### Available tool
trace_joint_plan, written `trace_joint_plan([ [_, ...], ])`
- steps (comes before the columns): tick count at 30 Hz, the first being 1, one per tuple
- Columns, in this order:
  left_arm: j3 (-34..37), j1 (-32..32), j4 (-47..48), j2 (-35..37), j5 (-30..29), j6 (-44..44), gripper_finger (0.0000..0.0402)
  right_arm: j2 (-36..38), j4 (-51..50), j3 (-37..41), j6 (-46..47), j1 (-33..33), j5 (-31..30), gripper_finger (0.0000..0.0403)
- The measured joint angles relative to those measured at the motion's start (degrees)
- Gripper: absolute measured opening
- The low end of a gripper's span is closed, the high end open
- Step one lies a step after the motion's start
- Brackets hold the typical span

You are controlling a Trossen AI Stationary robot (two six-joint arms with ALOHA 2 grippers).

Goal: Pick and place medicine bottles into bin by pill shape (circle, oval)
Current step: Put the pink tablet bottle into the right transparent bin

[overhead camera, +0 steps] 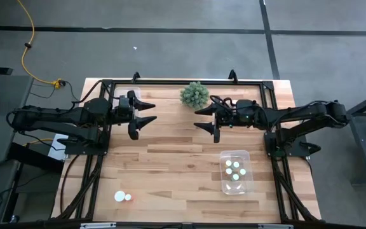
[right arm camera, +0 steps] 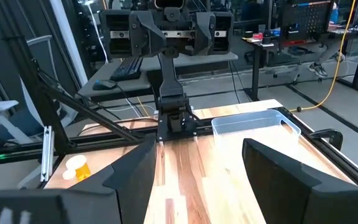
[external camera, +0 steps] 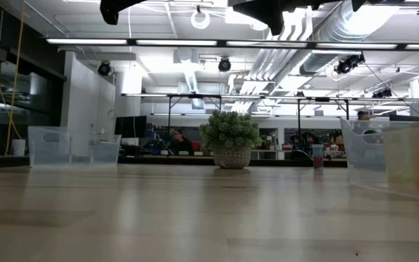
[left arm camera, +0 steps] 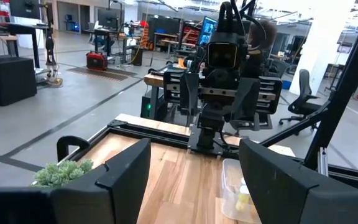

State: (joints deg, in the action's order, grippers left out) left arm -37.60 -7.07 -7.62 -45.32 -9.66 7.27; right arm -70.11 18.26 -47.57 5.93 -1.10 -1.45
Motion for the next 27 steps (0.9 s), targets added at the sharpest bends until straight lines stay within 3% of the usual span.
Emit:
trace_joint_plan([
  [6,0.0,0.0,0.0,0.0,0.4,0.1,0.0234,0.0,-0.1,0.0,0.0,0.0,0.0,0.0232],
  [19,0.0,0.0,0.6,0.0,12.0,6.1,0.0303,0.0,-0.1,0.0,0.0,0.0,0.0,0.0232],
  [27,0.0,0.1,2.5,-0.1,10.1,2.3,0.0313,0.0,-0.3,0.0,1.4,0.0,0.0,0.0232],
])
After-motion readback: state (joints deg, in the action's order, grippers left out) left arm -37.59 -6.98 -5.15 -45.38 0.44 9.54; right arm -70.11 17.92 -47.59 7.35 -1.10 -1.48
